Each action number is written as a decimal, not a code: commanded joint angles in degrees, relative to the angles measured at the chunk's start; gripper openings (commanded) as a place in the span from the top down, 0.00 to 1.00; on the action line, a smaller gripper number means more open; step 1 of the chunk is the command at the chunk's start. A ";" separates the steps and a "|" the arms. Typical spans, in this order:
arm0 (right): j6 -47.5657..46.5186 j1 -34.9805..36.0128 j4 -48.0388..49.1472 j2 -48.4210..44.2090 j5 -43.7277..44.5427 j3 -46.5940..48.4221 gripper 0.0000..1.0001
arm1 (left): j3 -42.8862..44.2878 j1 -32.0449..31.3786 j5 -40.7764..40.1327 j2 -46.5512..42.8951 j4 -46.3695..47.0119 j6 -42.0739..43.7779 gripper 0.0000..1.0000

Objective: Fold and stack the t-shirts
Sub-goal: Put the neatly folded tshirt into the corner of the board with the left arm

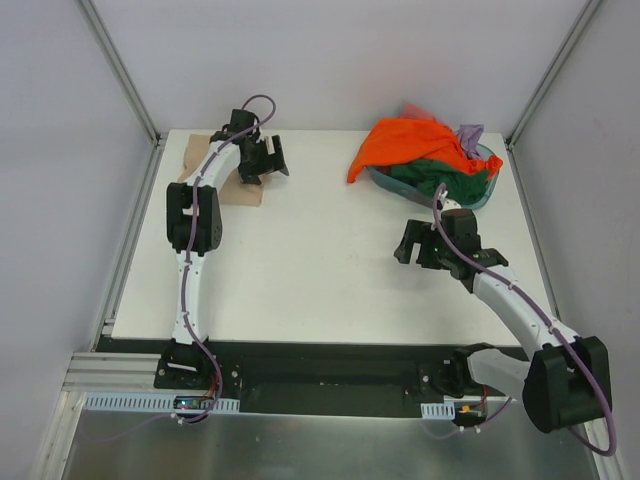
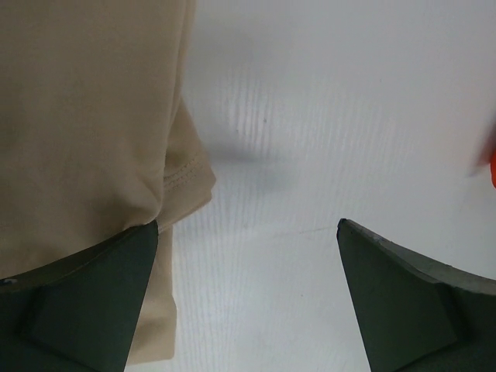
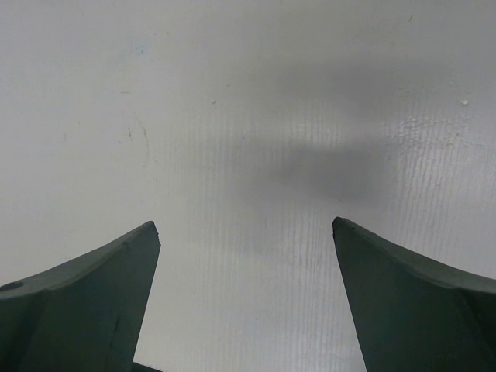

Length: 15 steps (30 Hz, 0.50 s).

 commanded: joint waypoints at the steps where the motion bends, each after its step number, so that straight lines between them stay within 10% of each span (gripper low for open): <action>1: -0.88 -0.43 -0.06 1.31 1.03 2.26 0.04 | 3.45 2.45 -3.09 2.39 -0.16 -0.58 0.01; 15: -1.23 -0.61 -0.94 4.21 0.42 3.84 0.04 | 7.85 5.17 -5.89 5.21 -0.07 1.44 0.01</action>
